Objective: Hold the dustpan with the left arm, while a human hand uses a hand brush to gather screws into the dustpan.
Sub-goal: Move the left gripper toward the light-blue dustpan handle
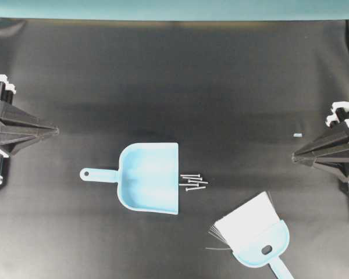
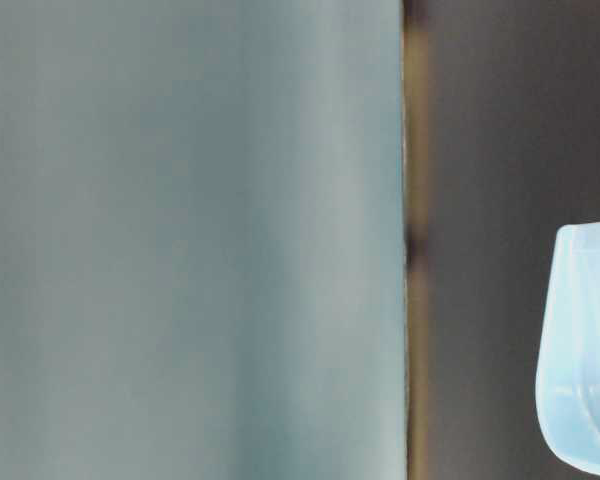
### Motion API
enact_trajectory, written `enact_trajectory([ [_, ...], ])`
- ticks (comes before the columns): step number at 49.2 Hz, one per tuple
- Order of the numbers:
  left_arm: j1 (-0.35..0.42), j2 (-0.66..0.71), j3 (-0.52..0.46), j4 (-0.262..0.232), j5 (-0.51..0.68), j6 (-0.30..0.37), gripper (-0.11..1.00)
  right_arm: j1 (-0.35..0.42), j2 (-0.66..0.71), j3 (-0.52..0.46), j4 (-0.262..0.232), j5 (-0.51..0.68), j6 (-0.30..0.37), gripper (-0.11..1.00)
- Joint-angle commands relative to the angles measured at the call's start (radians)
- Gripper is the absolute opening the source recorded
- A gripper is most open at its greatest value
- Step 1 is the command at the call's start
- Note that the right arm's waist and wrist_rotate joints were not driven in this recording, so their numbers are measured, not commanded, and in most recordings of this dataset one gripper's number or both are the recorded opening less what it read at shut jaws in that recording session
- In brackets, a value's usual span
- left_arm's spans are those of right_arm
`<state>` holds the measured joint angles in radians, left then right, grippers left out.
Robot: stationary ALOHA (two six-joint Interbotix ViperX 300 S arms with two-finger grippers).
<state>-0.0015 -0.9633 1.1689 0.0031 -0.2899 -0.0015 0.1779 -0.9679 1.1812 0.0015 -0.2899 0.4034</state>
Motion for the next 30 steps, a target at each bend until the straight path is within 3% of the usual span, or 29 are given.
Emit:
enact_trajectory([
  [1, -0.029, -0.008, -0.018, 0.041, 0.029, 0.0, 0.06, 0.0, -0.006, -0.02, -0.008, -0.005, 0.0, 0.04],
  [5, -0.04, 0.002, -0.021, 0.041, 0.13, -0.003, 0.0, 0.0, -0.055, -0.015, -0.037, 0.055, 0.0, 0.0],
  [8, -0.046, 0.02, -0.021, 0.041, 0.192, -0.005, 0.0, 0.0, -0.12, -0.014, -0.067, 0.17, 0.0, 0.0],
  [16, -0.054, 0.077, -0.02, 0.041, 0.225, -0.005, 0.0, 0.0, -0.252, 0.006, -0.058, 0.434, 0.002, 0.0],
  [22, -0.055, 0.104, -0.018, 0.041, 0.238, -0.005, 0.0, 0.0, -0.311, 0.046, -0.032, 0.453, 0.0, 0.0],
  [30, -0.057, 0.153, -0.015, 0.041, 0.281, -0.005, 0.0, 0.0, -0.354, 0.115, -0.032, 0.442, 0.002, 0.0],
])
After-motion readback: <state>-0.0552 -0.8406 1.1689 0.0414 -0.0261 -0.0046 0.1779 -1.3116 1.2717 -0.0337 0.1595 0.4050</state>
